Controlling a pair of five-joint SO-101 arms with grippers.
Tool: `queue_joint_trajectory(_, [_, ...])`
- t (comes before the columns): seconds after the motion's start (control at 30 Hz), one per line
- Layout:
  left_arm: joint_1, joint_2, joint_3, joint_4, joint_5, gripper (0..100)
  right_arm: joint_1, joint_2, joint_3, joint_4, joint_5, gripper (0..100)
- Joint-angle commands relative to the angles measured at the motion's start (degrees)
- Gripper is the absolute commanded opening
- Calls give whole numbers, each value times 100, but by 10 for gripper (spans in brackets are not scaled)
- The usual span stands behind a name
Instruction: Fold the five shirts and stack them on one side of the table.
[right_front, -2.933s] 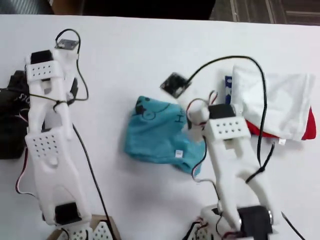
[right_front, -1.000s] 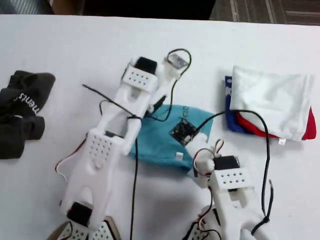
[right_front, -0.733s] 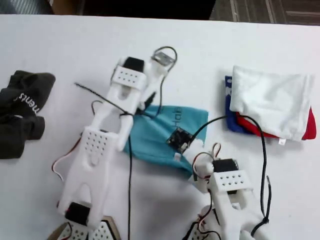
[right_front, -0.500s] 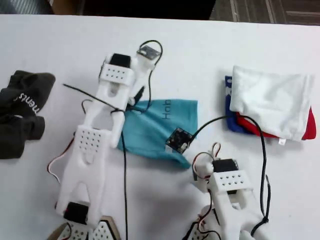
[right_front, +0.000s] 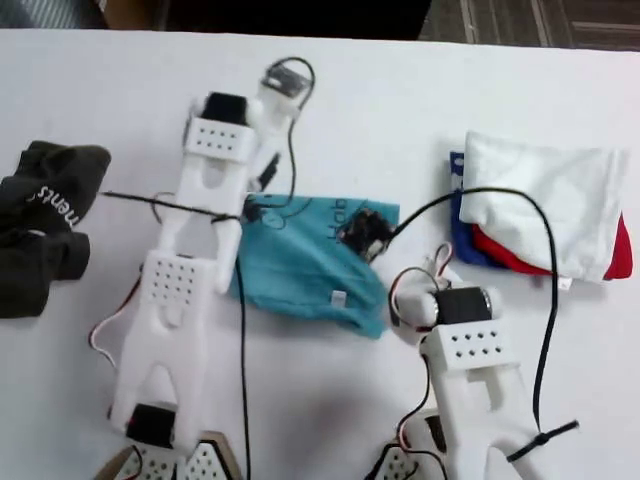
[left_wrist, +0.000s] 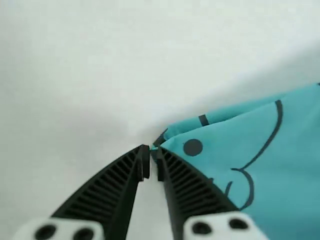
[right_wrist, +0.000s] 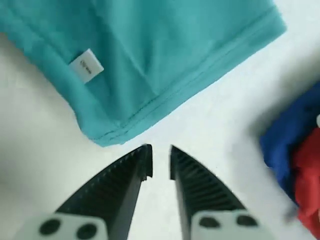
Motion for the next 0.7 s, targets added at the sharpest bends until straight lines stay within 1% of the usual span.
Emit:
queue_joint_trajectory(0.0, [-308, -800, -242, 105, 35, 219, -127, -119, -325, -295, -879, 289])
queue_joint_trajectory(0.03, [-404, -897, -242, 105, 35, 227, -242, -92, -316, -426, -1037, 328])
queue_joint_trajectory(0.07, [-501, -993, -259, 105, 35, 221, -356, -4, -316, -532, -1143, 346])
queue_joint_trajectory(0.17, [-774, -1275, -233, 105, 35, 202, -532, 497, -457, -910, -1398, 341])
queue_joint_trajectory(0.27, [-985, -1415, -233, 105, 35, 199, -435, 1332, -993, -927, -2277, 358])
queue_joint_trajectory(0.4, [-1196, -1451, -224, 114, 35, 199, -259, 2563, -2119, -259, -3657, 430])
queue_joint_trajectory(0.5, [-1284, -1459, -224, 114, 26, 199, -277, 3354, -2813, 295, -3815, 439])
queue_joint_trajectory(0.67, [-1257, -1451, -224, 114, 26, 199, -312, 4444, -3543, 752, -3815, 437])
